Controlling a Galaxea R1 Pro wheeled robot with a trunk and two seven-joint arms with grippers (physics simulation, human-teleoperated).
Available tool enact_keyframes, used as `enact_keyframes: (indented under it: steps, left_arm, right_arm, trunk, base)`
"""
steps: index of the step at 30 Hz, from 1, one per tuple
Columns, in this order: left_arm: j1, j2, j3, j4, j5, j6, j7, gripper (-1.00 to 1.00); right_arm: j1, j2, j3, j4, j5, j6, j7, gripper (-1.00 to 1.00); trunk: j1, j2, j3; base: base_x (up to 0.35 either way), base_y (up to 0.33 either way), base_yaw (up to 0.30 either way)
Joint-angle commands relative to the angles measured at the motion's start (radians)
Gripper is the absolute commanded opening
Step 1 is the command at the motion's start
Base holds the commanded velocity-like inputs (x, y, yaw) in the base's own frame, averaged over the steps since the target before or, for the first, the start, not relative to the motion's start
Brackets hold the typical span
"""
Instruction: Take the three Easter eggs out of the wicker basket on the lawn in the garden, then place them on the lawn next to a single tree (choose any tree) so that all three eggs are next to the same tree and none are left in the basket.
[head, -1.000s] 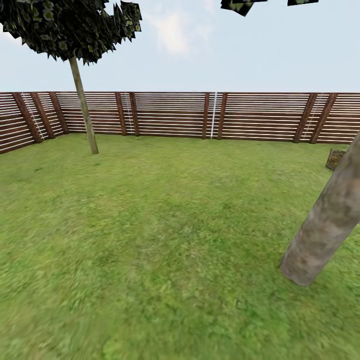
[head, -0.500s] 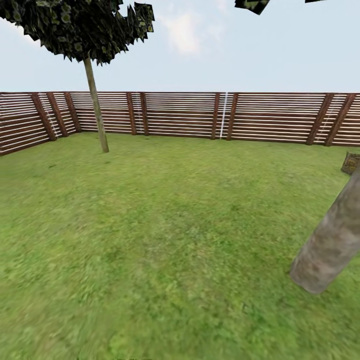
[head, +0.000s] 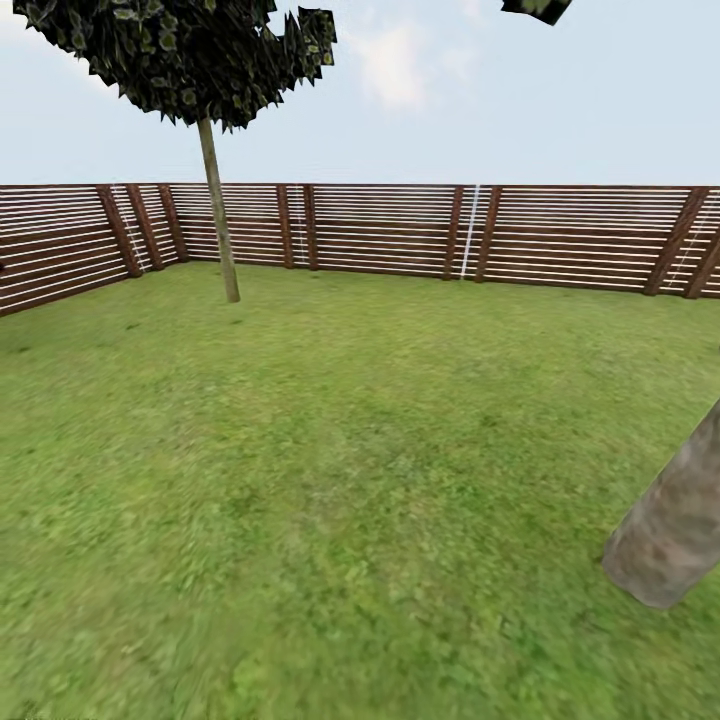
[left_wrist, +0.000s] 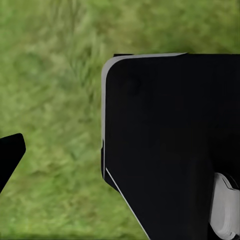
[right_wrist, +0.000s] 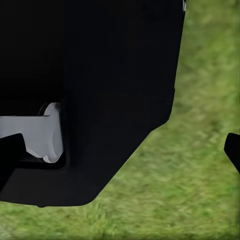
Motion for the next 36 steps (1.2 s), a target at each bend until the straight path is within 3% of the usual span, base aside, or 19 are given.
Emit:
enact_keyframes:
  steps: [1, 36]
  left_arm:
    - [0.000, 0.000, 0.001, 0.001, 0.000, -0.003, 0.000, 1.00]
    - [-0.001, -0.001, 0.001, 0.001, 0.000, 0.002, 0.001, 1.00]
  right_arm:
    - [0.000, 0.000, 0.005, -0.001, 0.000, -0.001, 0.000, 1.00]
    - [0.000, 0.000, 0.003, -0.002, 0.000, -0.003, -0.001, 1.00]
  trunk:
    - [0.001, -0.002, -0.002]
    - [0.001, -0.002, 0.040]
  base:
    - [0.000, 0.000, 0.017]
    - [0.000, 0.000, 0.094]
